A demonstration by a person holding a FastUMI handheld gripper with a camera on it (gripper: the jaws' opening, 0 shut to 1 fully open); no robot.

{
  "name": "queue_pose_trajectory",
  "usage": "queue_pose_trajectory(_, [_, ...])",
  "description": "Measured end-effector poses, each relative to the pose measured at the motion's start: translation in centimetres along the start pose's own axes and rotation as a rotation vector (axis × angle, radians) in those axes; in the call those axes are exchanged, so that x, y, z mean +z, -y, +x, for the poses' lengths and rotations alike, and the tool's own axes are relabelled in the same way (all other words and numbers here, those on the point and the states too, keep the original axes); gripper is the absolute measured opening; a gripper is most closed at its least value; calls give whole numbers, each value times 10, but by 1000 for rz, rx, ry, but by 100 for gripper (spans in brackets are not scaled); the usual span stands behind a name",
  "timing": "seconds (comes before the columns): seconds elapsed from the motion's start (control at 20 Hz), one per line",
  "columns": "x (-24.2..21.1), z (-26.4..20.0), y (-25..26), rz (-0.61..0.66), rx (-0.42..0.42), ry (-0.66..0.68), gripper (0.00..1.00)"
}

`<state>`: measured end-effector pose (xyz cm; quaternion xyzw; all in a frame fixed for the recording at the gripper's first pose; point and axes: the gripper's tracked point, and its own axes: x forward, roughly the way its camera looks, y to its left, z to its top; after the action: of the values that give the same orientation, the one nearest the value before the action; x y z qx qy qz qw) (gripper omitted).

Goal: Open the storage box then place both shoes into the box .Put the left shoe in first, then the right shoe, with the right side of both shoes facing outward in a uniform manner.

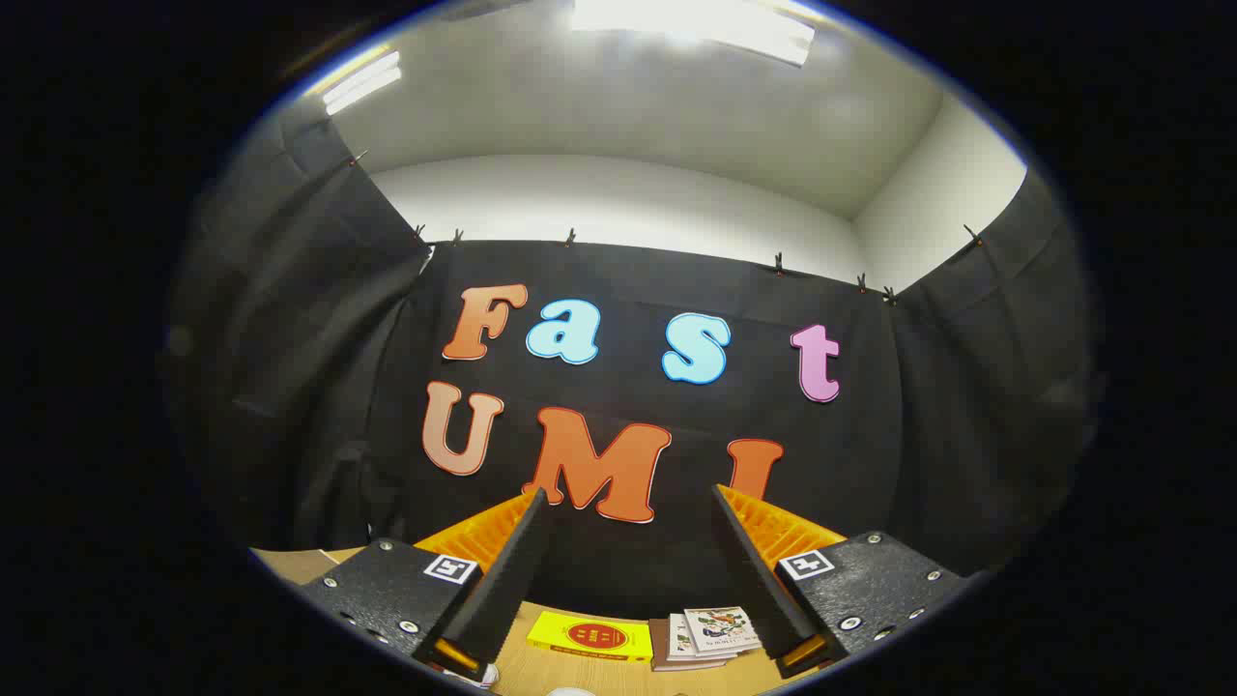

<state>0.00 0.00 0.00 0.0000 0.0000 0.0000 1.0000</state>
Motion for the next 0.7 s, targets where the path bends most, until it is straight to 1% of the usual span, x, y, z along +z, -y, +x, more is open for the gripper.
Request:
queue_pose_trajectory(0.35, [21, -11, -10, -17, 13, 32, 97])
queue_pose_trajectory(0.5, [27, -13, -5, -27, 0, 56, 97])
queue_pose_trajectory(0.7, [25, -10, 2, -11, -16, 56, 98])
